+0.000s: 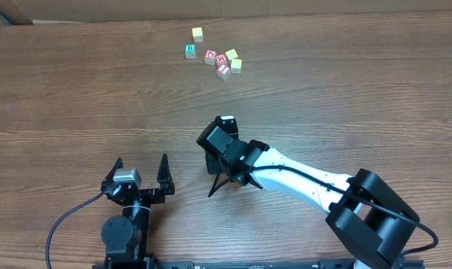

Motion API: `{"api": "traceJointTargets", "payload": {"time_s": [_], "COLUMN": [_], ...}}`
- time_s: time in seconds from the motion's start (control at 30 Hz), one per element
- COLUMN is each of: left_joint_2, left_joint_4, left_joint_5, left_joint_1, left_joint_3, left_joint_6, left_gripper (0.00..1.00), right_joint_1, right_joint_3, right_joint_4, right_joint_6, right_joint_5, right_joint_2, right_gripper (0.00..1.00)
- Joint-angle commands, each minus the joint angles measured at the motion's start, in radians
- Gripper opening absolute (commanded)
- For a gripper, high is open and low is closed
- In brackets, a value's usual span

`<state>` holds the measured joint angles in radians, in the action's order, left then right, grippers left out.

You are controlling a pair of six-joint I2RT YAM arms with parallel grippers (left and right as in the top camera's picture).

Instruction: Flip 4 blocks

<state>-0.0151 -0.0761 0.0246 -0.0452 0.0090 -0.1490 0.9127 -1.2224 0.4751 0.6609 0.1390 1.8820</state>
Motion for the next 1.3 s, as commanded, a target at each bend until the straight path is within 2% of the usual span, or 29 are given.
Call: {"api": "traceJointTargets", "payload": {"time_s": [0.0,0.23,0.63,1.17,1.27], "left_joint_2": [0.01,0.01,0.01,0.01,0.01], "left_joint_4": [-0.002,-0.002,-0.002,-0.002,-0.002], "left_joint_5": [-0.006,-0.006,-0.006,-0.006,-0.006], "left_joint_1": [0.005,0.005,0.005,0.005,0.005], "left_joint_3": [-0.004,-0.004,-0.004,-0.004,-0.004], "left_joint_6": [0.022,0.022,0.022,0.022,0.022], "left_gripper": [1.0,1.0,1.0,1.0,1.0], "right_joint_1": [0.008,0.008,0.008,0.007,0.007], "right_joint_3": [-0.019,-0.018,-0.018,-0.044,-0.082], "right_joint_4": [-0.016,-0.02,0.0,-0.008,0.007], "right_joint_6": [-0.006,-0.037,-0.04,-0.045,-0.098], "right_joint_5": [0.044,0.048,0.125,0.109,0.07], "right_joint_2": [0.001,0.052,0.052,0.033,-0.018], "right_gripper": [0.04,0.04,0.04,0.05,0.14]}}
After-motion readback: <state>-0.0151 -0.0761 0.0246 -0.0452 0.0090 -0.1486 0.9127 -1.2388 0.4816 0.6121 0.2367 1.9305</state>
